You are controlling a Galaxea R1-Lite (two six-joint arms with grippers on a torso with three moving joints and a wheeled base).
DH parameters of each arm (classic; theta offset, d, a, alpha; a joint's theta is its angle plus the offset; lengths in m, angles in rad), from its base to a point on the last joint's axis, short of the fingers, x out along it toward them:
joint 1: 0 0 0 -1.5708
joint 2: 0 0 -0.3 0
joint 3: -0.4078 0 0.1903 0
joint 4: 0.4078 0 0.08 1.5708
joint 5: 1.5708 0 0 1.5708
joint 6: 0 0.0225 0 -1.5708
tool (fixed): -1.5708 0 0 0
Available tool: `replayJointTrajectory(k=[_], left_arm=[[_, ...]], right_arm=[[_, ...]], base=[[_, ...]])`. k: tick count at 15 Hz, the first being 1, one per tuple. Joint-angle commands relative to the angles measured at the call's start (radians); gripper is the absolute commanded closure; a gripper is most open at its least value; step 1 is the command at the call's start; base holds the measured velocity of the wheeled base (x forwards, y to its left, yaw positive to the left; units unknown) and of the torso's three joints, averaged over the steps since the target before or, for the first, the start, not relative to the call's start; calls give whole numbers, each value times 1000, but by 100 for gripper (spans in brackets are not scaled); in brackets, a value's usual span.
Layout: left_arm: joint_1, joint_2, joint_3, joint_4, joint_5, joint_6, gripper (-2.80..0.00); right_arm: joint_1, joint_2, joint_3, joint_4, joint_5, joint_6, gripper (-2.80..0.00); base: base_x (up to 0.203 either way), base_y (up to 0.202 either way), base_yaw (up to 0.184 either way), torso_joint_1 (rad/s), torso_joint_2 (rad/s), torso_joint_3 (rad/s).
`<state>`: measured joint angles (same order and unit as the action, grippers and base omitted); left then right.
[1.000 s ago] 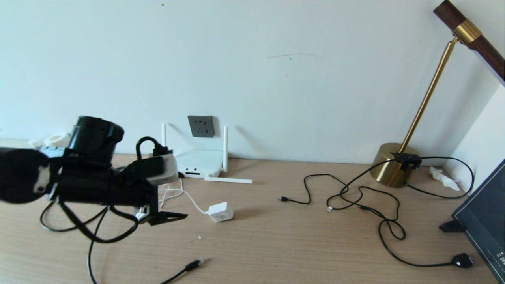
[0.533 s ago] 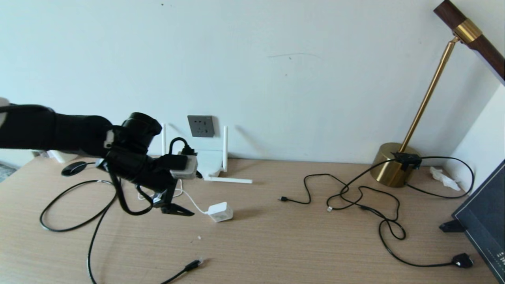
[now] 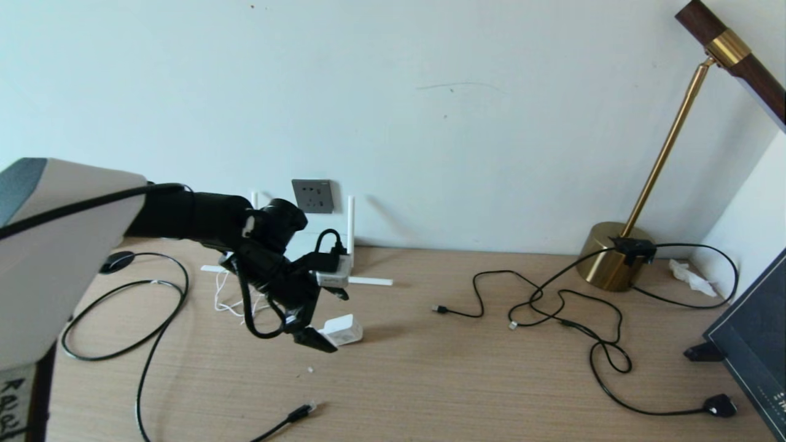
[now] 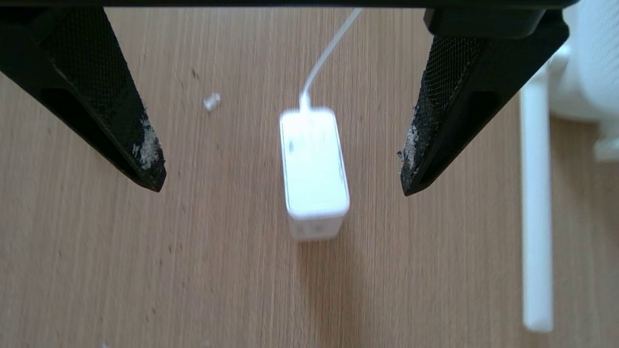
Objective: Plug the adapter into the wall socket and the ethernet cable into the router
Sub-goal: Pick up plug
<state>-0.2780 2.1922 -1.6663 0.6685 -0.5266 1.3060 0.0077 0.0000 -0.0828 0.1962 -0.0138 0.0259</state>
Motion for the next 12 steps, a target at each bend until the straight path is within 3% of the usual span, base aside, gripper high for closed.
replayJointTrajectory(k=[1,5,12], left_arm=[[-51,54,-48,6,-2,-22,-280],[-70,67,-61,8,11,-25,-280],[-20,50,-30,17,55,-19,-280]], right_arm=[[0,0,0,2,0,0,-280],[0,0,0,2,0,0,-280],[0,0,0,2,0,0,-280]], base=[[0,0,0,0,0,0],[0,0,0,0,0,0],[0,0,0,0,0,0]])
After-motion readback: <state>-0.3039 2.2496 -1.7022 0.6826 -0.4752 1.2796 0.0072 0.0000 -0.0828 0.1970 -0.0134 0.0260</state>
